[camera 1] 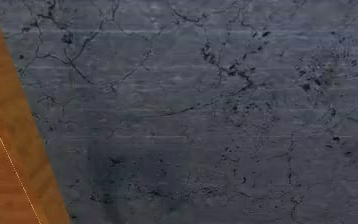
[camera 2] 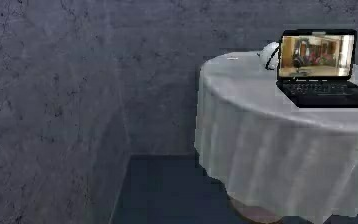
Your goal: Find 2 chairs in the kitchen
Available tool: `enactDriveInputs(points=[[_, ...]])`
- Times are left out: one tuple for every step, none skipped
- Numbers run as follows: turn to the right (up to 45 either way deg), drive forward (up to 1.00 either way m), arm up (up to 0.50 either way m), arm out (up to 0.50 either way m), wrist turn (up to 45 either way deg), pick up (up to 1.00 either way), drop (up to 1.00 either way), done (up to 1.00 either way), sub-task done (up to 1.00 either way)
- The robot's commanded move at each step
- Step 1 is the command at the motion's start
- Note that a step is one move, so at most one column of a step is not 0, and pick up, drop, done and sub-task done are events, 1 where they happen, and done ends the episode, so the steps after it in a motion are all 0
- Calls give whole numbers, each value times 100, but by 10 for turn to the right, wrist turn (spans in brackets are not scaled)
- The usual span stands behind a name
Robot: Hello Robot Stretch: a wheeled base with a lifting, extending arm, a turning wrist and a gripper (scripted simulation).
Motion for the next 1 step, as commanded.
enactDriveInputs(points=[[-450,0,0,0,0,0,0,0,0]])
